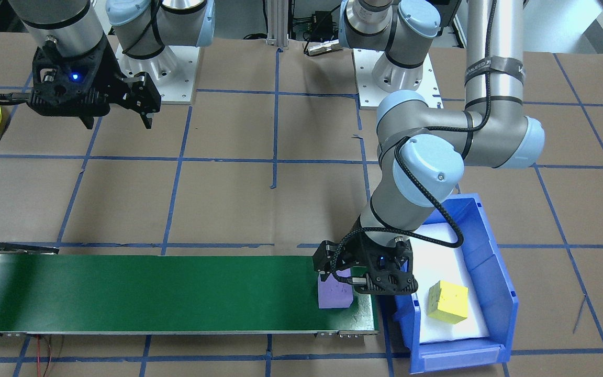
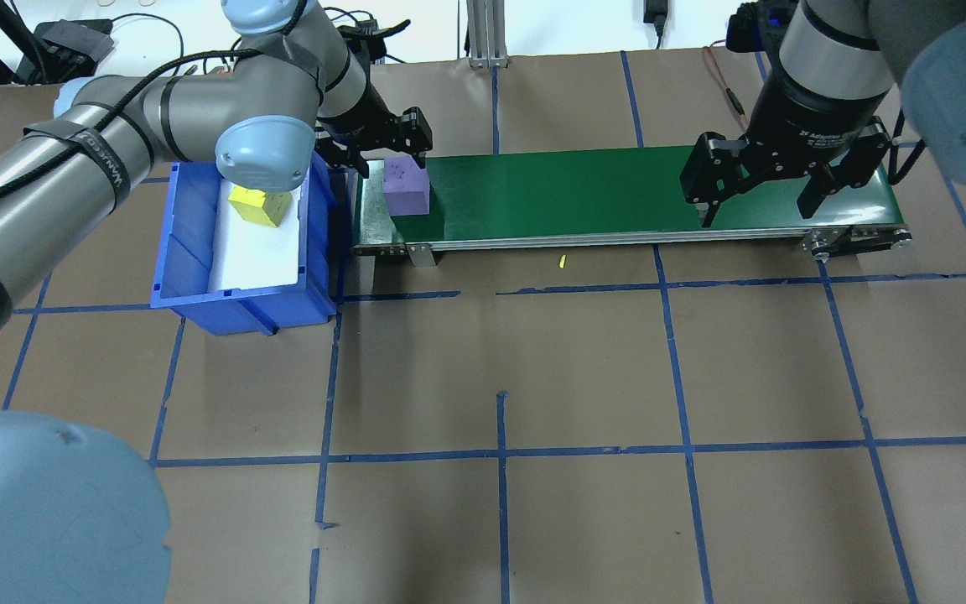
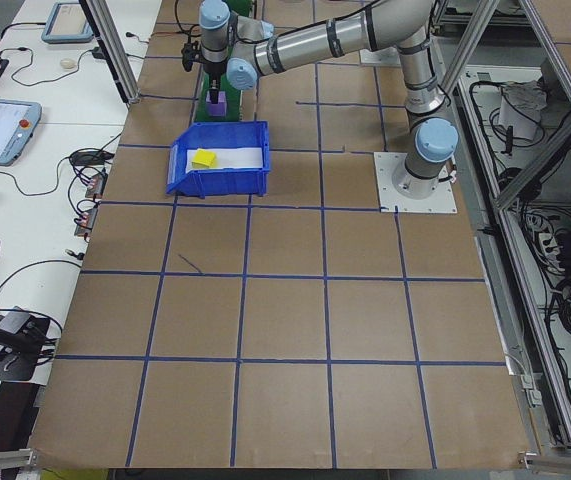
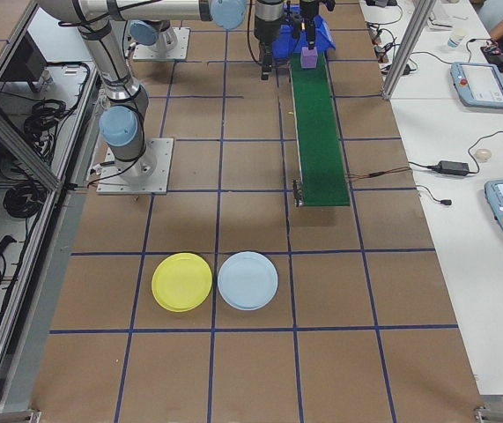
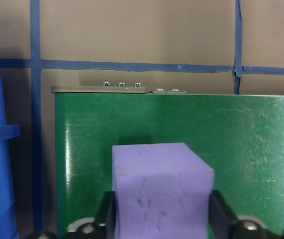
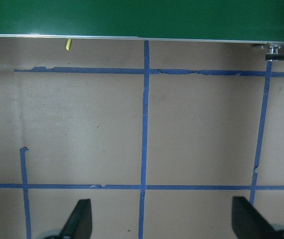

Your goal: Move block left to right into plate

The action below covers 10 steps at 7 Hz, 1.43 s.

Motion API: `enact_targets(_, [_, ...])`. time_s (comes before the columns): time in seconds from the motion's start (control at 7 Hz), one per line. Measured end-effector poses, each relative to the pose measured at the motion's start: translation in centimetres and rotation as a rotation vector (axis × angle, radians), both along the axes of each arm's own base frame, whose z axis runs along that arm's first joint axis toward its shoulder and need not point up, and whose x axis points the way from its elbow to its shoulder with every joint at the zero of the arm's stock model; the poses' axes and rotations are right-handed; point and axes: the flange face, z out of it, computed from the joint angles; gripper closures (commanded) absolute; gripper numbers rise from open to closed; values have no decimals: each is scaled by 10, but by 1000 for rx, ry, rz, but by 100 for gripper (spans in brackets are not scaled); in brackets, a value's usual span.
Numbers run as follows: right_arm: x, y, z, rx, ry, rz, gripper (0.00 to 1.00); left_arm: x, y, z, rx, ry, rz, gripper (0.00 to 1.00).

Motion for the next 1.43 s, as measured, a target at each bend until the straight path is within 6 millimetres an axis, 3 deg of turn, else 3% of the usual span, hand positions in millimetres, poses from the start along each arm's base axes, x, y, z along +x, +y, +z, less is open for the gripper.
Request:
enact_targets(0.29, [-5, -42, -26, -45, -34, 15, 0, 27, 7, 39, 25, -19, 28, 0])
enact_targets(0.43, [-2, -61, -43, -64, -64, -14, 0, 58, -6, 45, 14, -68, 45, 0])
enact_targets(0.71, [7, -107, -86, -98, -163, -123, 0, 123, -37, 31, 16, -170, 8, 0])
enact_targets(0.86, [11, -131, -106, -116, -203, -168, 0, 143, -46, 15, 26, -191, -34, 0])
enact_targets(1.14, [16, -158, -130, -122, -259, -208, 1, 165, -59, -24, 51, -204, -100, 0])
enact_targets(1.43, [23, -168, -149, -104, -326, -238, 1, 176, -62, -42, 60, -207, -132, 0])
